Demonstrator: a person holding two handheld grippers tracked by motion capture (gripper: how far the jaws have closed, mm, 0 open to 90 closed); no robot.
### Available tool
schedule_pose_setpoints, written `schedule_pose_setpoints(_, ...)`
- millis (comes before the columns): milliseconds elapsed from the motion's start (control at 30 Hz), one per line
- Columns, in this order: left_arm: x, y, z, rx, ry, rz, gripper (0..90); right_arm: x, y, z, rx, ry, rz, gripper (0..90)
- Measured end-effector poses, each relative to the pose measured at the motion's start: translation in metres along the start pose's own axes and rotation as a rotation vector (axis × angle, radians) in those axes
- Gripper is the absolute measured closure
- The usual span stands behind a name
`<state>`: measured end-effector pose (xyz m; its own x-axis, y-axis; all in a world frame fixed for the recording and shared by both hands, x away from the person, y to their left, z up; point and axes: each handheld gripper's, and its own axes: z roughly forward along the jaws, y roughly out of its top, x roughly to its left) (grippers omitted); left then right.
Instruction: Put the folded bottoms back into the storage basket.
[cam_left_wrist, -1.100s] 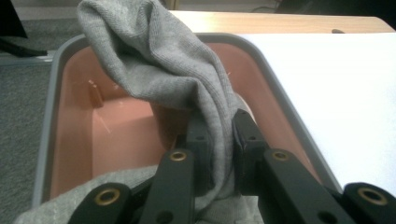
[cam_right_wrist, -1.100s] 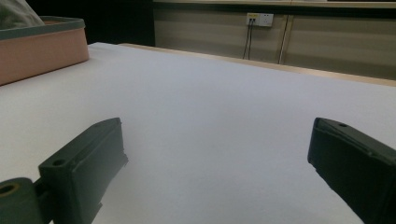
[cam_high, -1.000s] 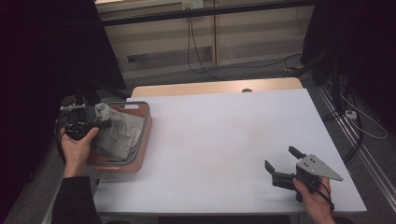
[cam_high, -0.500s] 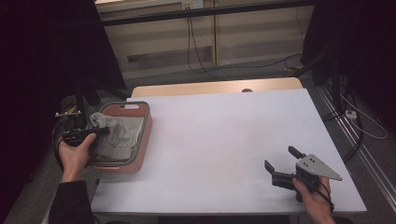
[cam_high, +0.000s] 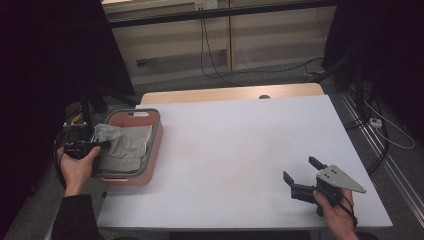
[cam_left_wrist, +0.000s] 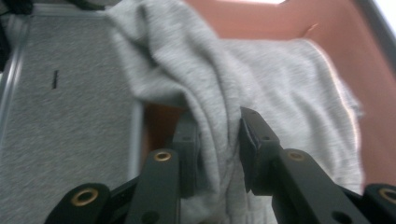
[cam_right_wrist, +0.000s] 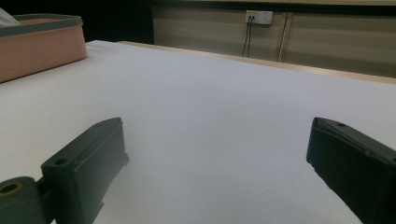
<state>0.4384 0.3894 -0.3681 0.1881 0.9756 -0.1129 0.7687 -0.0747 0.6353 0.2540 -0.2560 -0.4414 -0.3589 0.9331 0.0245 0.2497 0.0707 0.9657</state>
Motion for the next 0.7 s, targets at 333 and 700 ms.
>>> schedule_pose_setpoints(333, 0.001, 0.003, 0.013, 0.055, 0.074, -0.007, 79.1, 0.000, 0.000, 0.000, -0.001, 0.008, -0.003, 4.4)
schedule_pose_setpoints(700, -0.009, 0.019, 0.027, 0.030, 0.017, -0.004, 80.1, 0.000, 0.000, 0.001, -0.001, 0.005, 0.000, 4.4)
